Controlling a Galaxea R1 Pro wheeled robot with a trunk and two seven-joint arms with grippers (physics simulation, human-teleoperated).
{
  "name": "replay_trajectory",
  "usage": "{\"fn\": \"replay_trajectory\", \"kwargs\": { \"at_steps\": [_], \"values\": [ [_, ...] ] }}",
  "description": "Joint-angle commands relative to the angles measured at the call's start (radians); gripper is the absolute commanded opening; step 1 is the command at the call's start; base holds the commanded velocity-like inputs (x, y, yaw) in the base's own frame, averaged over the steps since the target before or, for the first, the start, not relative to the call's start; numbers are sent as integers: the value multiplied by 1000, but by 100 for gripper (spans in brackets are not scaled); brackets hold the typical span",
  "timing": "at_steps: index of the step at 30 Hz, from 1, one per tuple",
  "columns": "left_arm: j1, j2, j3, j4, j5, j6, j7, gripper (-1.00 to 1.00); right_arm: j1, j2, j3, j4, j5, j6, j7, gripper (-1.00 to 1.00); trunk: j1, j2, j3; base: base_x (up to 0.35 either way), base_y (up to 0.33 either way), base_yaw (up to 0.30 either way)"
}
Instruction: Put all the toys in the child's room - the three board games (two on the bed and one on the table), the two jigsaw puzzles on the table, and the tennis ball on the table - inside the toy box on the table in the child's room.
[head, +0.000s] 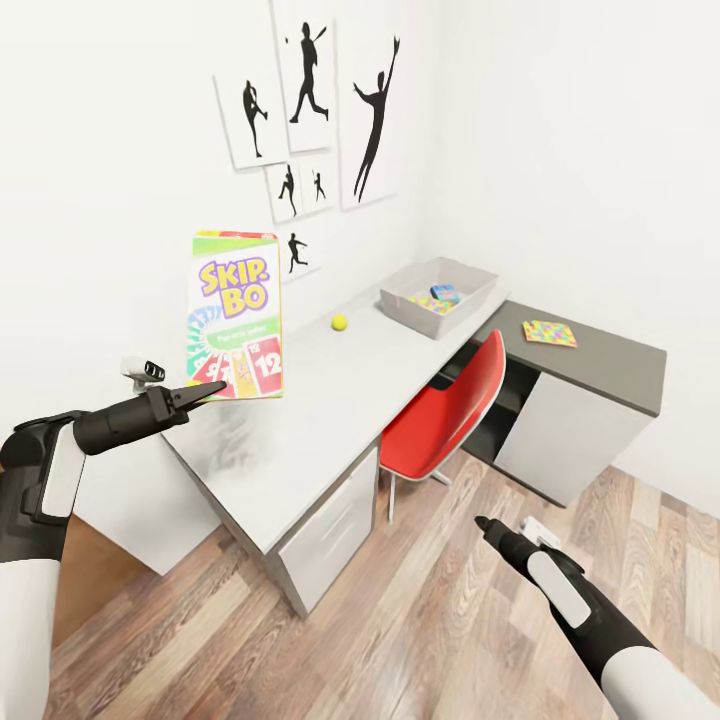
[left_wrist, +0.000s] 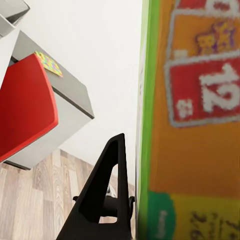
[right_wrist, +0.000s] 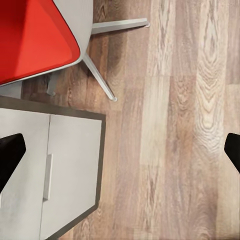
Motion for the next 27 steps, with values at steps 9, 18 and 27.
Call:
{"fn": "replay_trajectory", "kwargs": {
  "at_steps": [9, 18, 27],
  "values": [
    [-1, 0, 0, 1, 1, 7, -2, -100, -1, -27, -13, -8, -19, 63, -10, 100, 1, -2, 13, 0, 0, 0],
    [-1, 0, 0, 2, 0, 7, -2, -100, -1, -51, -191, -105, -21, 374, -10, 100, 1, -2, 27, 0, 0, 0],
    [0, 0, 0, 2, 0, 7, -2, -100, -1, -49, -369, -115, -25, 580, -10, 100, 1, -2, 42, 0, 0, 0]
  ]
}}
